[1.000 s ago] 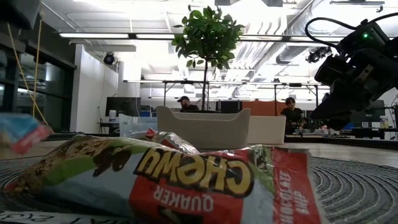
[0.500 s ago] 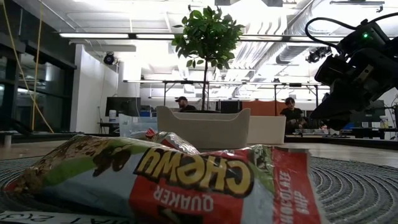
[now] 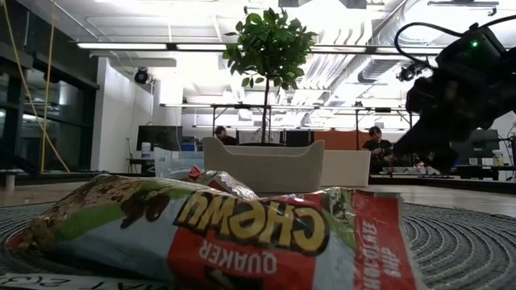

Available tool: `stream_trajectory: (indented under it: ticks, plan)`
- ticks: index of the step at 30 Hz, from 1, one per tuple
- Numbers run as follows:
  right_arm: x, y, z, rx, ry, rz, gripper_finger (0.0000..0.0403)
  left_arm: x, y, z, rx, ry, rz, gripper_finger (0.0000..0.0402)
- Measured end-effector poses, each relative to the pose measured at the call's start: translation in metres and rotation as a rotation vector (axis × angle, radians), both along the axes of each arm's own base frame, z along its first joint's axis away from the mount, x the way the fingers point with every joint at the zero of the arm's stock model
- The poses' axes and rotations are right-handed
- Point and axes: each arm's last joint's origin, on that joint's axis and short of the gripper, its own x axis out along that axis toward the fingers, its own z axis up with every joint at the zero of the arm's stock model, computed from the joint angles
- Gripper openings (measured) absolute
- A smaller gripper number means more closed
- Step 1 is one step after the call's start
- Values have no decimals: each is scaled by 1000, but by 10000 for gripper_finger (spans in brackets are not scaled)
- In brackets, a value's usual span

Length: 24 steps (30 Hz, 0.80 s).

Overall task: Pick and place Granola Bars by type
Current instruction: Put the red granola bar into the white bin

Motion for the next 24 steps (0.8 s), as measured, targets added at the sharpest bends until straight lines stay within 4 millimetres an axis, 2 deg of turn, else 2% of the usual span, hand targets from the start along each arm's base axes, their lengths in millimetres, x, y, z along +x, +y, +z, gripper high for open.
stream_trajectory:
  ticks: [4,8,16,22,24]
  plan:
    - [1,-3,2,240,-21,-205,0,16,20,2,7,-1,-75,66]
    - [4,-7,10,249,-111,-318,0,27,38,2,11,7,-105,66]
    - [9,-2,43,95,-441,-37,0,44,56,12,-33,-114,-93,66]
    - [6,1,66,70,-673,60,0,51,61,20,-66,-205,-38,66]
    - [5,1,71,115,-711,61,0,51,63,22,-52,-225,-1,66]
